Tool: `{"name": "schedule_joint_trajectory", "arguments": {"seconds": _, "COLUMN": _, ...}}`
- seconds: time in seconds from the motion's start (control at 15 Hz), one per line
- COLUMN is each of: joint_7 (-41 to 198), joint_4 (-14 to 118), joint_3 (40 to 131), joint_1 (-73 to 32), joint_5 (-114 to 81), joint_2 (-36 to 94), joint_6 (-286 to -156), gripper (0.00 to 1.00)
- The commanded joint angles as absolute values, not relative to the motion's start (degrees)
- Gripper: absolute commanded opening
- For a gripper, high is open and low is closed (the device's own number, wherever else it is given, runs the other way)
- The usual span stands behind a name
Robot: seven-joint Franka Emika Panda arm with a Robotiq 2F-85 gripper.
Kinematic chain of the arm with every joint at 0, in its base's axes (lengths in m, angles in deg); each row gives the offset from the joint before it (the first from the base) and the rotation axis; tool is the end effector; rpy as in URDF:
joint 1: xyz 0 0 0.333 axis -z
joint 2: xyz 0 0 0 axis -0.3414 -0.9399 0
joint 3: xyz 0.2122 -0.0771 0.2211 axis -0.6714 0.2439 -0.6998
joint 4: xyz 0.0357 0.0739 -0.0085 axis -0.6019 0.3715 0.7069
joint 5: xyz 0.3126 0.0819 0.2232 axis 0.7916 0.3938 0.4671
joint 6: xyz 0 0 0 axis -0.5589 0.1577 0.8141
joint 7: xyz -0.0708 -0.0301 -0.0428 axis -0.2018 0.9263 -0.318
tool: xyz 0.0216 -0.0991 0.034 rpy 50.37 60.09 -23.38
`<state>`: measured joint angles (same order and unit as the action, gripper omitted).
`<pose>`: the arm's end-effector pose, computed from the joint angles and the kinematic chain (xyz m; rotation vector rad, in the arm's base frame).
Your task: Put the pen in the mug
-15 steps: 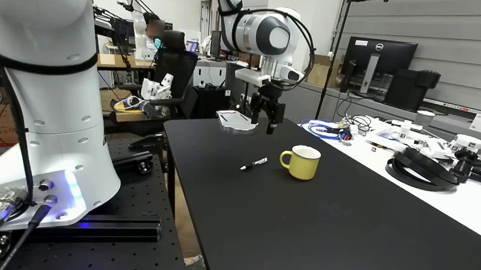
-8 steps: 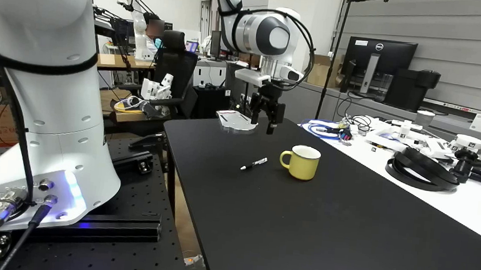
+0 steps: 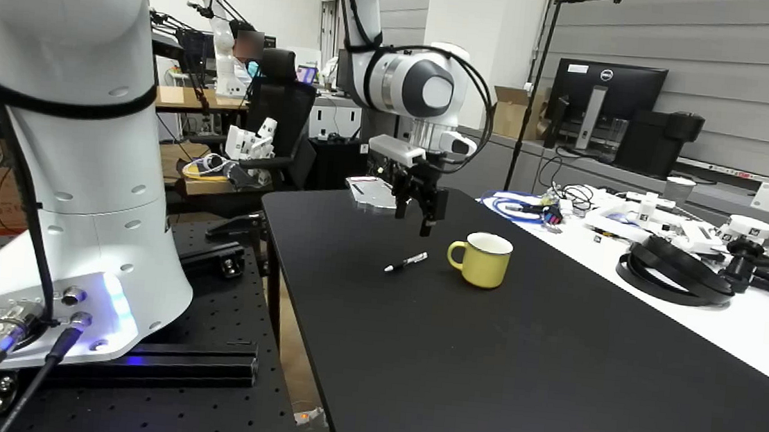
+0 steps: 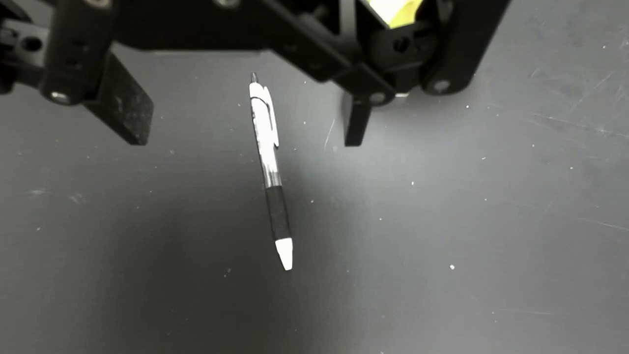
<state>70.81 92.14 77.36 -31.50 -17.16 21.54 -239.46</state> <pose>0.4930 0.1444 0.1567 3.1267 0.1703 -0.1011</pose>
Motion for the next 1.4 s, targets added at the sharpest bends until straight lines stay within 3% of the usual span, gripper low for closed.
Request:
{"name": "schedule_joint_trajectory", "arguments": {"seconds": 0.0, "joint_7": 70.07, "joint_4": 92.72, "joint_3": 79.19, "joint_1": -33.03, "joint_5": -18.88, "joint_2": 18.89, "joint_6": -244.09, "gripper": 1.0}}
{"name": "schedule_joint_trajectory", "arguments": {"seconds": 1.27, "joint_7": 71.54, "joint_4": 93.5, "joint_3": 83.47, "joint_1": -37.77, "joint_5": -16.99, "joint_2": 10.36, "joint_6": -259.72, "gripper": 1.0}}
{"name": "schedule_joint_trajectory", "arguments": {"seconds": 1.33, "joint_7": 71.4, "joint_4": 93.49, "joint_3": 83.51, "joint_1": -37.79, "joint_5": -16.74, "joint_2": 10.07, "joint_6": -259.98, "gripper": 0.75}}
